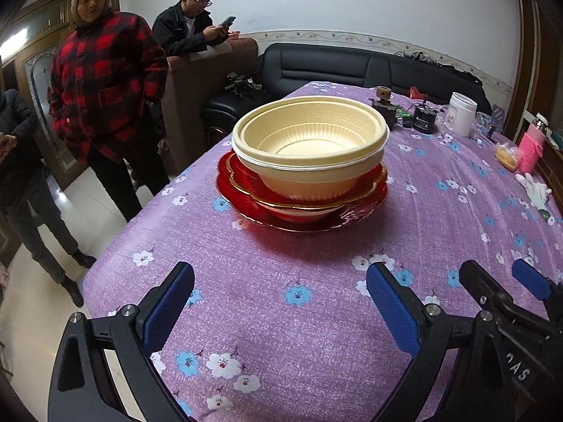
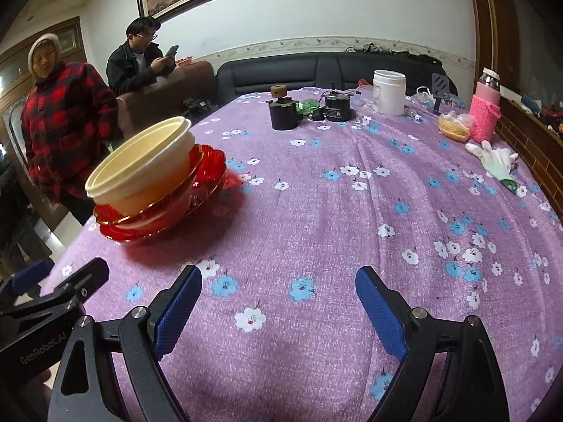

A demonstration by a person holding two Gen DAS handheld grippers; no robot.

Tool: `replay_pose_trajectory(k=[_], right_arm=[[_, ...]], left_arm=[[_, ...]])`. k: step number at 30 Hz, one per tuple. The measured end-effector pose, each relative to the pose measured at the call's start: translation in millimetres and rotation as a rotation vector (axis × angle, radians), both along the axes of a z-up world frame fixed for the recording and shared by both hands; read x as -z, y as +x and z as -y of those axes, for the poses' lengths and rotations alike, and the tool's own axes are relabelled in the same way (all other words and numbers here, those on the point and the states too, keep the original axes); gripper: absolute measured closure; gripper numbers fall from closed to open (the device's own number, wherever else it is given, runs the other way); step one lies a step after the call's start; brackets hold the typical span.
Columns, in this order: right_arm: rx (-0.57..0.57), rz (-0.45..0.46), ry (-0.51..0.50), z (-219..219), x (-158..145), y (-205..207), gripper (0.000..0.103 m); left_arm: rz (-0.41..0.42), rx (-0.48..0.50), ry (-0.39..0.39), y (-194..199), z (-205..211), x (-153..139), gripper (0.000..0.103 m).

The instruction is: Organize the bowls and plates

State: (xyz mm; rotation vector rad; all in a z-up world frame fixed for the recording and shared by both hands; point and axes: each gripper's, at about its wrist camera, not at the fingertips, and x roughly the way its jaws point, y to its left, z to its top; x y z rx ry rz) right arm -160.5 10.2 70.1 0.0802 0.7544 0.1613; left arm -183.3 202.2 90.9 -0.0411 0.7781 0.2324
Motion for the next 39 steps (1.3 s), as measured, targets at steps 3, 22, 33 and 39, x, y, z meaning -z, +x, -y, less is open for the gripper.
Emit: replay_pose_trajectory(k=[3,22,33,39], right_arm=[[-0.001,0.006,-0.004,2,-1,-2,0.011],[-0.016,-0.007,-0.041,-7,9,-2,0.011],[-0.063,0.031,-0.019,-17,7,-7,0.010],[-0.096,0.025,-0.034,-27,9,-8,0.010]], left_arm=[[0.001,0.000,-0.008,-1,0,0,0.005],[0.024,-0.027,0.005,0,-4,-1,0.005],[0.366,-0.130,0.097,-41,-10,-38,0.000],[0.294,-0.080,0.097,-27,-5,-30,0.000]])
